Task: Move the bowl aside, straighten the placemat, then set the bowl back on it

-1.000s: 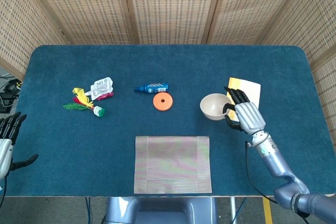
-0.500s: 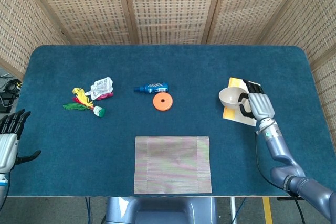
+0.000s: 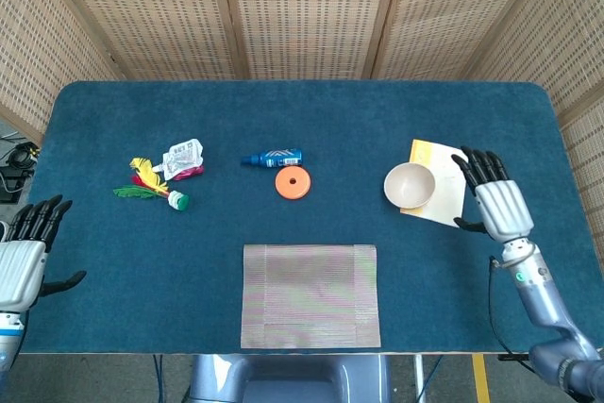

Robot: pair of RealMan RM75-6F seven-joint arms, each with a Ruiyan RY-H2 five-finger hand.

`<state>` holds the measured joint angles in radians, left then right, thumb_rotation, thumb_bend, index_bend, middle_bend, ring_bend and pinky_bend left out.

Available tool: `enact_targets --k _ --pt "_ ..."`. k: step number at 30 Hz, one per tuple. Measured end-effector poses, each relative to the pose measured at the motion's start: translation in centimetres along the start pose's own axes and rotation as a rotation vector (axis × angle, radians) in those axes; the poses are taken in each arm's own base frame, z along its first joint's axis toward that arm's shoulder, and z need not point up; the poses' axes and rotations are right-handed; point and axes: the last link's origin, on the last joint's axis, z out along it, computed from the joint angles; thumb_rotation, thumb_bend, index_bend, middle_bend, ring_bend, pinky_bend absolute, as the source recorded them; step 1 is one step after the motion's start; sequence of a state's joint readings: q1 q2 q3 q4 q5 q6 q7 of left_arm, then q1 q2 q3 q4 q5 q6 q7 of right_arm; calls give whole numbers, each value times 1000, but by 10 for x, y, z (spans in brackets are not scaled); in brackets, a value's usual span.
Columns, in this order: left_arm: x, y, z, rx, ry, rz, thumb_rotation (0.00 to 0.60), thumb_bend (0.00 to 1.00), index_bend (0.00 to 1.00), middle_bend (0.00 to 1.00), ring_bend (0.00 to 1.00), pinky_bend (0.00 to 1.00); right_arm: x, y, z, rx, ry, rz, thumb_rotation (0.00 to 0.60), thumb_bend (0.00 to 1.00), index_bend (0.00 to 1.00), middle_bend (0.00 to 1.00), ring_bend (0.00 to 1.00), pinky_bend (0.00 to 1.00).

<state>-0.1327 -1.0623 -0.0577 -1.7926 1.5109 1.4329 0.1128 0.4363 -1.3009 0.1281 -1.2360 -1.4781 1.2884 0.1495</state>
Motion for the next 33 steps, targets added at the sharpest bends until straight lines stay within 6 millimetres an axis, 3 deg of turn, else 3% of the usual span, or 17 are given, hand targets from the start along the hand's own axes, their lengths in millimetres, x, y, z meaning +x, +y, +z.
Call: enact_targets --k 6,12,16,19,26,33 --pt "-9 27 5 -238 -5 -4 600 66 31 0 0 0 6 -5 -45 -21 39 10 600 0 0 0 0 0" --pt "-27 64 10 -509 -81 0 600 65 257 0 0 0 1 -7 -75 -70 14 -28 600 0 0 0 0 0" --pt "-49 91 14 -687 -143 27 600 72 444 0 0 0 0 -9 -90 -103 12 -44 600 0 0 0 0 0" --pt "-69 104 16 -787 -181 51 600 92 497 0 0 0 2 -8 -93 -119 16 -51 600 0 0 0 0 0" --pt "-114 120 15 -909 -248 71 600 162 515 0 0 0 3 -1 -91 -147 21 -56 600 0 0 0 0 0" --pt "-149 132 12 -973 -317 62 600 282 405 0 0 0 1 3 -89 -157 12 -51 600 0 0 0 0 0"
